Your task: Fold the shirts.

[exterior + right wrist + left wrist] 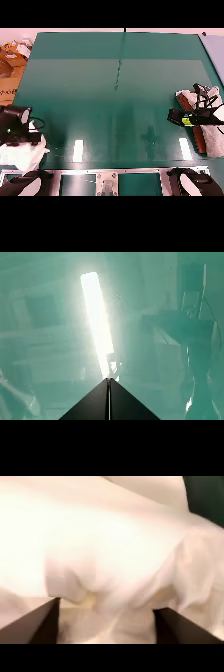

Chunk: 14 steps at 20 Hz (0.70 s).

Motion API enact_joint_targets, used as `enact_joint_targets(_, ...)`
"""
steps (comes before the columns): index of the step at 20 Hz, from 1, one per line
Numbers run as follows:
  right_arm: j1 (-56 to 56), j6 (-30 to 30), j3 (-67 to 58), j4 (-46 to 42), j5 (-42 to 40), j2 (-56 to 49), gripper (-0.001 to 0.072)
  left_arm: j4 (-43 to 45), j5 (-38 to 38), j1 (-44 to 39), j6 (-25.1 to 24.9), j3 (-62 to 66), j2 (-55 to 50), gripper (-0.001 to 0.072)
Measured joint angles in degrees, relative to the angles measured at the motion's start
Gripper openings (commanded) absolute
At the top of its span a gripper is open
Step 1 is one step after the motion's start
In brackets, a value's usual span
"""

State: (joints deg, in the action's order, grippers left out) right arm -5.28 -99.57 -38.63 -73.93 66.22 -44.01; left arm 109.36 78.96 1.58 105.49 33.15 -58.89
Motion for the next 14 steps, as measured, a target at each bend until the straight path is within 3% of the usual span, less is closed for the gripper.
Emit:
enact_joint_targets(4, 0.0, 0.0, 0.0, 0.0, -0.13, 0.0, 0.0018, -3.13, -1.2, 2.05, -4.11, 0.04, -0.04, 0.0021)
enact_joint_targets(8, 0.0, -0.02, 0.0, 0.0, -1.29, 0.0, 0.0018, -6.12, 0.55, 0.46, -7.08, 11.06, -0.07, 0.002)
enact_joint_targets(12, 0.0, -0.33, 0.04, 1.49, -2.45, 0.0, 0.0019, -13.25, 1.49, -9.33, -9.01, 29.97, -0.09, 0.002)
enact_joint_targets(14, 0.02, -0.46, 0.04, 2.89, -2.69, 0.0, 0.0018, -17.18, -1.92, -16.28, -9.66, 38.14, -0.09, 0.002)
